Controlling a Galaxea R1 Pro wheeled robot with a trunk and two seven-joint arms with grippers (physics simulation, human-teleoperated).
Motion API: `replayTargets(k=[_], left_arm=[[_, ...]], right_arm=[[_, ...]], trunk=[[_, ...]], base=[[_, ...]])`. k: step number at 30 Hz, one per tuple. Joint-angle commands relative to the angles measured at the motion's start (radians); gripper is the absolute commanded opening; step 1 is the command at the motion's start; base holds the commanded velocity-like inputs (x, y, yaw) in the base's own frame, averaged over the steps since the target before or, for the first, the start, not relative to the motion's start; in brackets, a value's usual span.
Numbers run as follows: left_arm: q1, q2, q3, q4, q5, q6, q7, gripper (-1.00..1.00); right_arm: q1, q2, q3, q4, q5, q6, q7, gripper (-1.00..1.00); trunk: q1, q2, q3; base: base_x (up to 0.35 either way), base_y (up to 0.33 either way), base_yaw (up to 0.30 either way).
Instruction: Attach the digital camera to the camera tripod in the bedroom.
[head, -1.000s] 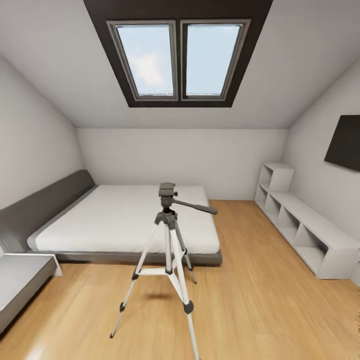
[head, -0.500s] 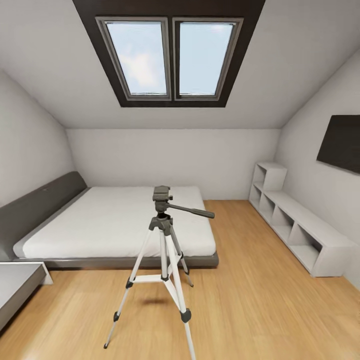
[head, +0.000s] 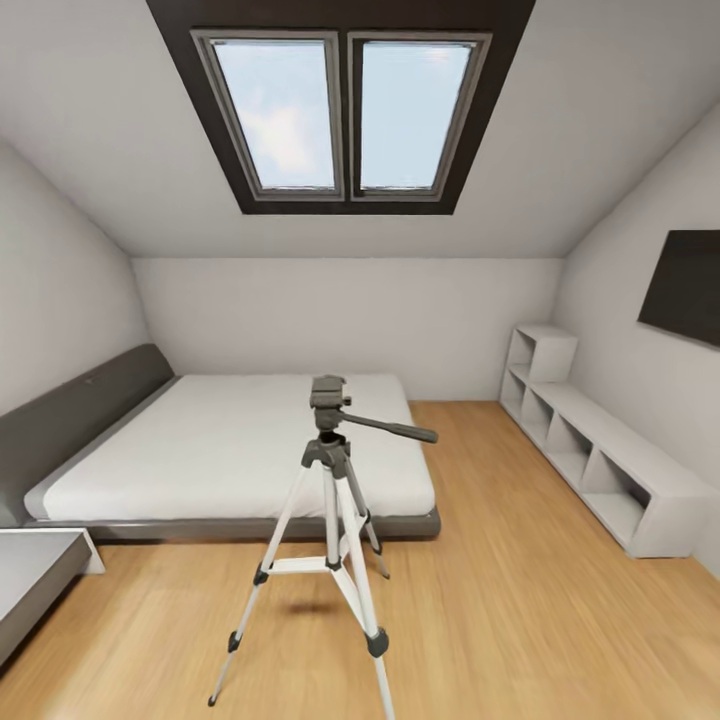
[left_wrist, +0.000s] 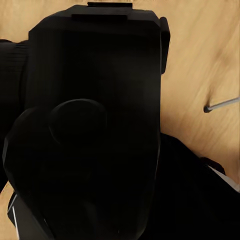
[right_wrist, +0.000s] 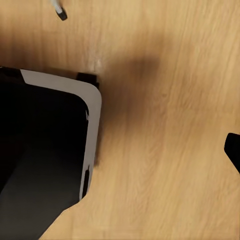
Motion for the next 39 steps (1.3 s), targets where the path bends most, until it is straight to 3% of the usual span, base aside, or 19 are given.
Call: replayTargets(k=[1,7,20,30,39], left_arm=[[0.000,0.001,-0.009,0.000,0.015,0.002,-0.003,-1.00],[0.000,0.004,-0.008,0.001,0.042,0.003,-0.003,-1.00],[0.000,0.004,-0.008,-0.001,0.044,0.003,-0.003,-1.00],[0.000,0.004,-0.008,-0.001,0.044,0.003,-0.003,-1.00],[0.000,0.004,-0.008,0.000,0.044,0.003,-0.002,-1.00]], right_arm=[[-0.001,0.000,-0.008,0.002,0.008,0.001,0.002,1.00],[-0.001,0.000,-0.008,0.002,0.009,0.001,0.002,1.00],[-0.001,0.000,-0.008,0.002,0.013,0.002,0.003,1.00],[-0.001,0.004,-0.008,0.001,0.065,0.003,0.003,1.00],[-0.001,0.004,-0.010,0.001,0.080,0.002,0.001,1.00]], trunk=[[0.001,-0.001,0.000],[0.001,-0.001,0.000],[0.001,-0.001,0.000],[0.001,-0.001,-0.003],[0.001,-0.001,-0.014]], base=[[0.230,0.157,0.000],[0.251,0.181,0.000],[0.084,0.064,0.000],[0.003,0.002,0.031],[0.000,0.000,0.050]])
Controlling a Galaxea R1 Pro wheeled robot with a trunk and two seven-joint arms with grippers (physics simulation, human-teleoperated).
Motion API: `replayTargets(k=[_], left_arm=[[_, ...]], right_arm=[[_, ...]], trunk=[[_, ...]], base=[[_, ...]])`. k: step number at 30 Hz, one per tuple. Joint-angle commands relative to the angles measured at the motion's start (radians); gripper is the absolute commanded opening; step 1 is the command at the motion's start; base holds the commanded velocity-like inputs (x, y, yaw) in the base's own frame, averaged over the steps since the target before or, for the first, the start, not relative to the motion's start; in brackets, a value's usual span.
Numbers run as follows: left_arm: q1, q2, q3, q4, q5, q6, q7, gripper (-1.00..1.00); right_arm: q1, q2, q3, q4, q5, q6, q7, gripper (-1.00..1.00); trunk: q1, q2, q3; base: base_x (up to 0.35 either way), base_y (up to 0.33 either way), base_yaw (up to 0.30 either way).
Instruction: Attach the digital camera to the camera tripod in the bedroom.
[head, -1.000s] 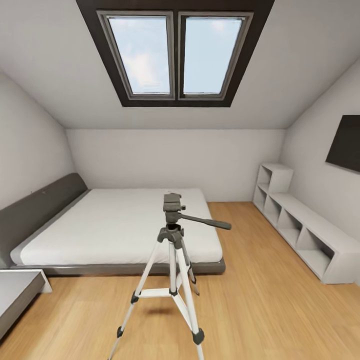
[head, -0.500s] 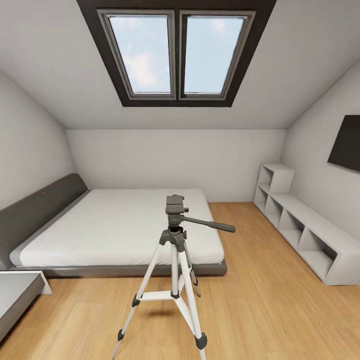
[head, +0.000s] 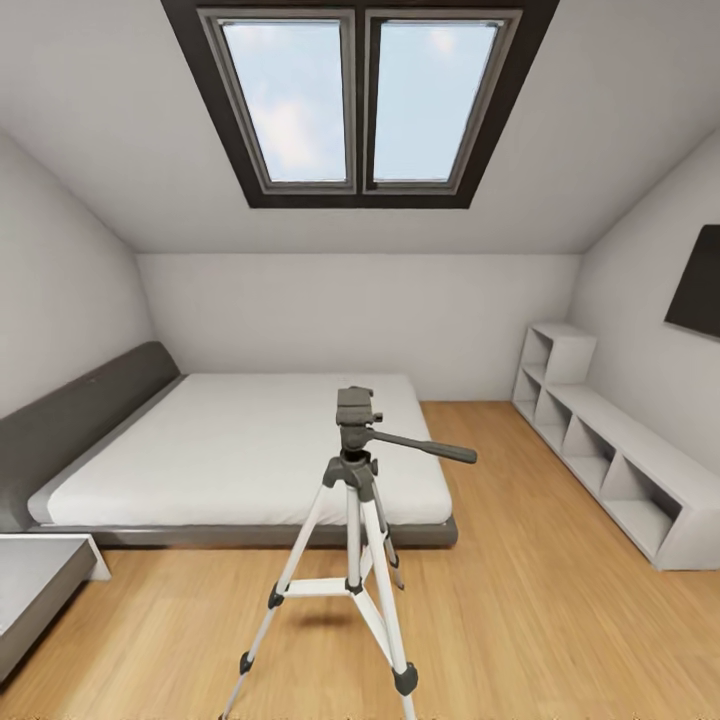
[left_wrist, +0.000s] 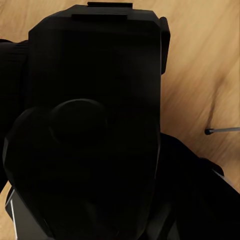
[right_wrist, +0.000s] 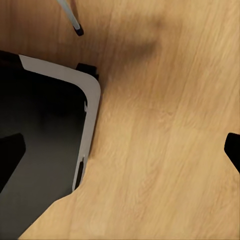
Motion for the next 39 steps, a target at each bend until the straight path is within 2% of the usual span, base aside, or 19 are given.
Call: replayTargets(k=[1,39], left_arm=[[0.000,0.000,-0.009,0.000,0.009,0.002,-0.002,-1.00],[0.000,-0.004,-0.009,0.001,0.009,0.003,-0.001,-1.00]], right_arm=[[-0.001,0.000,-0.009,0.002,0.009,0.001,0.002,1.00],[-0.001,-0.002,-0.009,0.002,0.010,-0.001,0.002,1.00]], trunk=[[0.000,-0.001,-0.002],[0.000,-0.001,-0.061]], base=[[0.000,0.000,0.008],[-0.001,0.001,0.000]])
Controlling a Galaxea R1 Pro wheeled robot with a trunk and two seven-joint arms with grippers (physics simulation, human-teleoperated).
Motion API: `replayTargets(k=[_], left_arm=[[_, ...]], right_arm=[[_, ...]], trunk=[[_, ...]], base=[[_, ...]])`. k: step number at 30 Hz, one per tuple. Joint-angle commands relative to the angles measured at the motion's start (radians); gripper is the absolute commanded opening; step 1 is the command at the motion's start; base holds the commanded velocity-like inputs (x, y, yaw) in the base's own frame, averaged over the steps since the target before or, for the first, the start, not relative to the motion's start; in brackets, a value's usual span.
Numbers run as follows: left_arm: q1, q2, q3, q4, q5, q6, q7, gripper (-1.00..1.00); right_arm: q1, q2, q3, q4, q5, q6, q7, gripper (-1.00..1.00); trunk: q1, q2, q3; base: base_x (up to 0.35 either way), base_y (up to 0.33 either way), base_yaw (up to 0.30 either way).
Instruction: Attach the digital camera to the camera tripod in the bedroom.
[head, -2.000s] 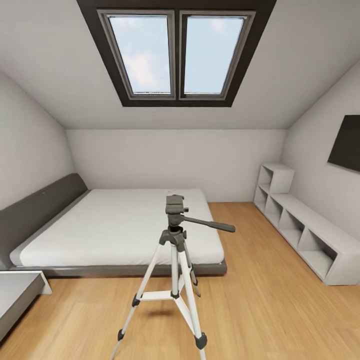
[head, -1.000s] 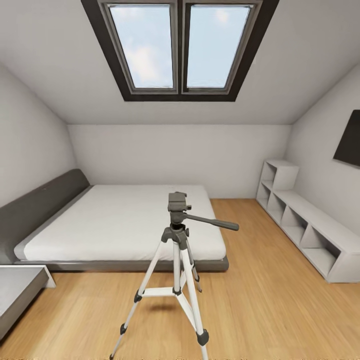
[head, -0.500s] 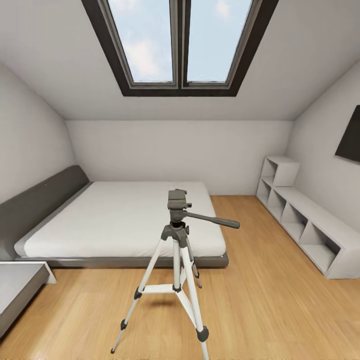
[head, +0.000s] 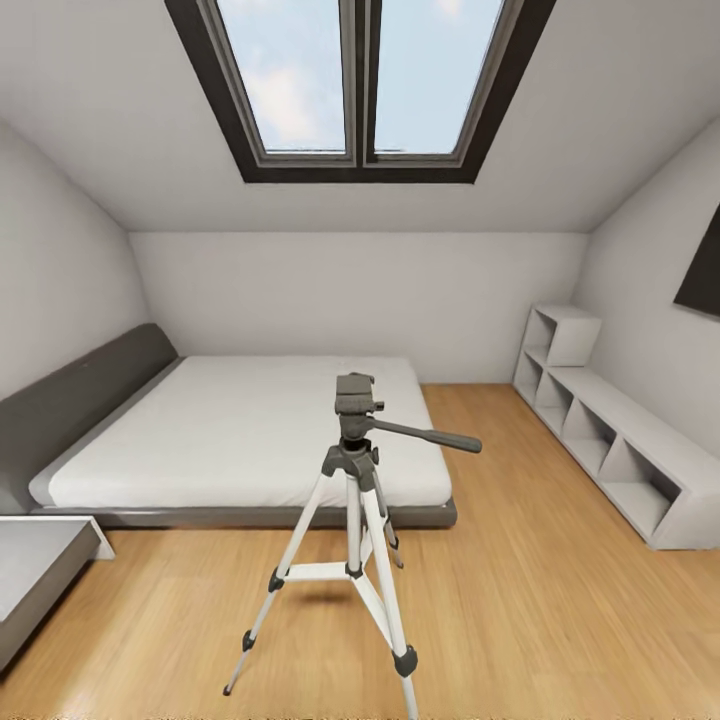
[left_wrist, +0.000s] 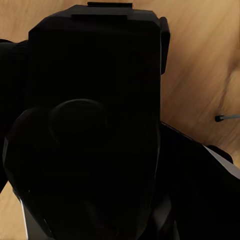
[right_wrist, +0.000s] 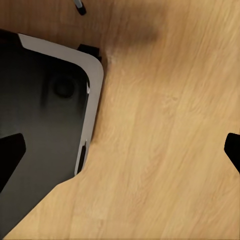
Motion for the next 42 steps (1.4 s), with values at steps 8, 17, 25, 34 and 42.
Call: replayTargets(k=[8,17,25,34,42], left_arm=[[-0.001,-0.001,-0.009,0.000,0.009,-0.004,-0.003,-1.00],[-0.001,-0.001,-0.009,0.000,0.009,-0.007,-0.003,-1.00],[-0.001,-0.001,-0.009,0.000,0.009,-0.007,-0.003,-1.00],[-0.001,-0.001,-0.009,0.000,0.009,-0.007,-0.003,-1.00],[-0.001,-0.001,-0.009,0.000,0.009,-0.007,-0.003,-1.00]], right_arm=[[-0.001,0.000,-0.008,0.002,0.008,0.001,0.002,1.00],[-0.001,-0.001,-0.008,0.001,0.008,0.001,0.002,1.00],[-0.001,-0.001,-0.008,0.002,0.008,0.000,0.002,1.00],[-0.001,-0.001,-0.008,0.002,0.008,-0.001,0.002,1.00],[-0.001,-0.001,-0.008,0.002,0.008,-0.001,0.002,1.00]], trunk=[[0.000,-0.002,-0.015],[0.000,-0.002,-0.029],[0.000,-0.002,-0.042],[0.000,-0.002,-0.056],[0.000,-0.002,-0.069]], base=[[-0.143,0.118,0.000],[-0.036,0.028,0.000],[-0.001,0.001,0.000],[0.000,0.000,0.000],[0.000,0.000,0.000]])
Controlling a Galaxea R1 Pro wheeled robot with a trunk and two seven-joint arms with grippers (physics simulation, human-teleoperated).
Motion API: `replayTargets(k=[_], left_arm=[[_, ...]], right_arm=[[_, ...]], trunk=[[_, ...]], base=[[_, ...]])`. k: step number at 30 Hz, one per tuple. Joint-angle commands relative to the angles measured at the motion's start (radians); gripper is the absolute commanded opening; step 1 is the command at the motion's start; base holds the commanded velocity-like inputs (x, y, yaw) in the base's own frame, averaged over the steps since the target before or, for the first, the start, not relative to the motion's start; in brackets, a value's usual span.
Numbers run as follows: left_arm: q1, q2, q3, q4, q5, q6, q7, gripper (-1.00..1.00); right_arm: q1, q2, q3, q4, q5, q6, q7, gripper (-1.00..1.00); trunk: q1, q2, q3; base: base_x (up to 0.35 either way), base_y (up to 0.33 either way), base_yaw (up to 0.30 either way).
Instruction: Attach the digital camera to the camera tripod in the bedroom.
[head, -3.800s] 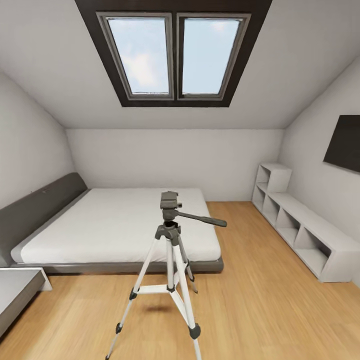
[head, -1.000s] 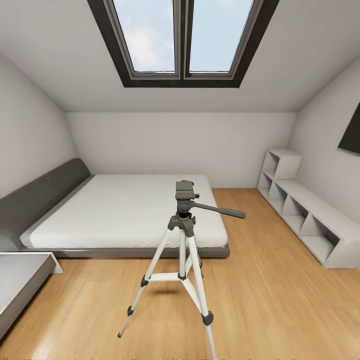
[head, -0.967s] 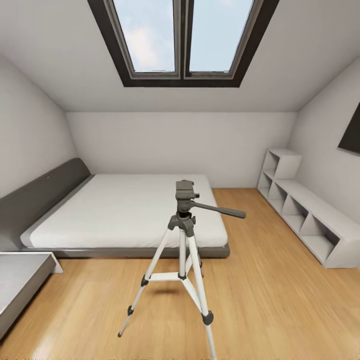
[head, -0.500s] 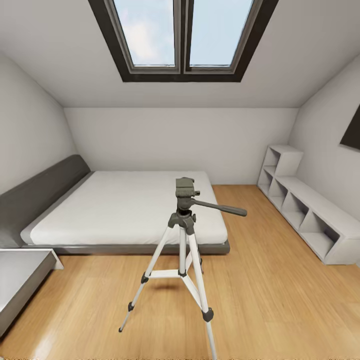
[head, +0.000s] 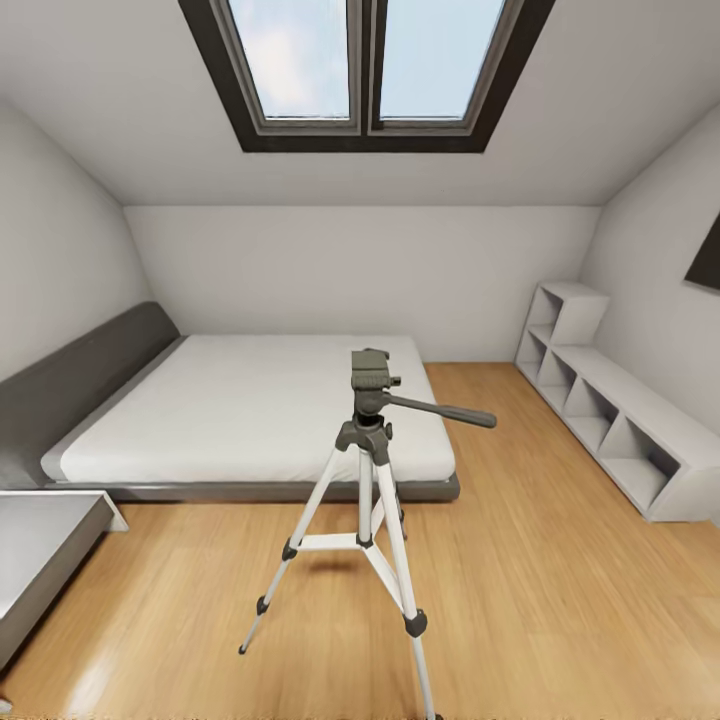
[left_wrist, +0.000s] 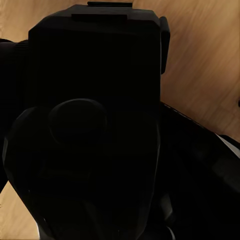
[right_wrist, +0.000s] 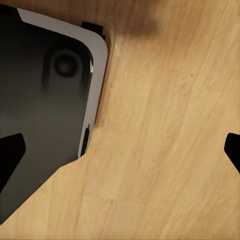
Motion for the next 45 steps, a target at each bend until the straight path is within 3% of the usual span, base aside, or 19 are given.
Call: replayTargets(k=[1,45], left_arm=[[-0.001,0.000,-0.009,0.000,0.009,0.001,-0.003,-1.00],[-0.001,0.000,-0.009,-0.001,0.008,0.000,-0.003,-1.00]], right_arm=[[-0.001,0.000,-0.008,0.002,0.008,0.001,0.002,1.00],[-0.001,0.001,-0.008,0.002,0.008,-0.001,0.001,1.00]], trunk=[[0.000,-0.002,-0.004],[0.000,-0.002,-0.074]], base=[[0.000,0.000,0.000],[0.000,0.000,0.000]])
